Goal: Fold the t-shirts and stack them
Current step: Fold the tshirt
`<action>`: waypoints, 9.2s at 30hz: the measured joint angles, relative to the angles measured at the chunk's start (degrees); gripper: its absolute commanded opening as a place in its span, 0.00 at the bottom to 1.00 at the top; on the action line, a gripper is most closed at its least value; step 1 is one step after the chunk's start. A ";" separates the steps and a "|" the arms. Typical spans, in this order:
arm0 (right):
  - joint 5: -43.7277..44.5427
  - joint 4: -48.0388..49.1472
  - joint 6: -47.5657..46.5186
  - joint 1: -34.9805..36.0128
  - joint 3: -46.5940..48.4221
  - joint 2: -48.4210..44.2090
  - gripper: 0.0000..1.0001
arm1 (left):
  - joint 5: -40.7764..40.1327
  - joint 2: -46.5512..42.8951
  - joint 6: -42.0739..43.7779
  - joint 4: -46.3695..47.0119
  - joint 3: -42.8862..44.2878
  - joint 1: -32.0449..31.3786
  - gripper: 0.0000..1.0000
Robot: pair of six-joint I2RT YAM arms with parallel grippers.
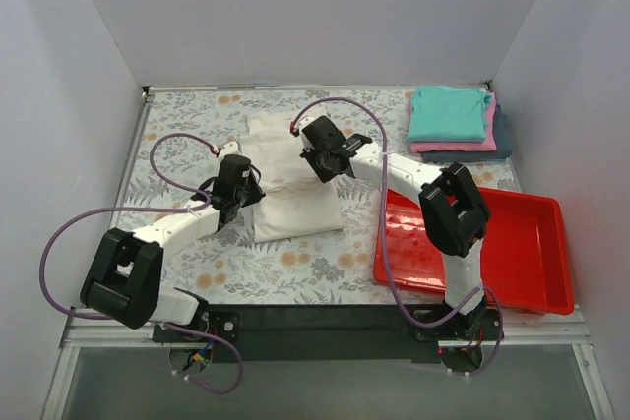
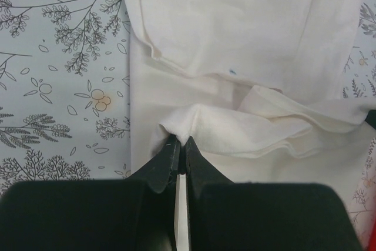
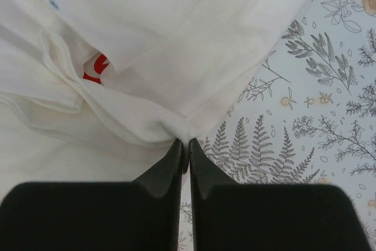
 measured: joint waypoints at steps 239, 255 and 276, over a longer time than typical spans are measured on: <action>-27.50 -8.33 2.99 -8.44 -25.24 -31.45 0.01 | 9.55 -19.37 -3.34 -7.93 0.76 -8.17 0.00; -32.11 -6.73 0.28 -15.85 -21.57 -22.32 0.01 | 17.05 -4.09 -1.40 4.87 1.66 -2.62 0.00; -36.92 -5.88 -1.90 -21.68 -13.09 -9.55 0.01 | 23.04 14.84 0.11 12.76 9.77 2.36 0.00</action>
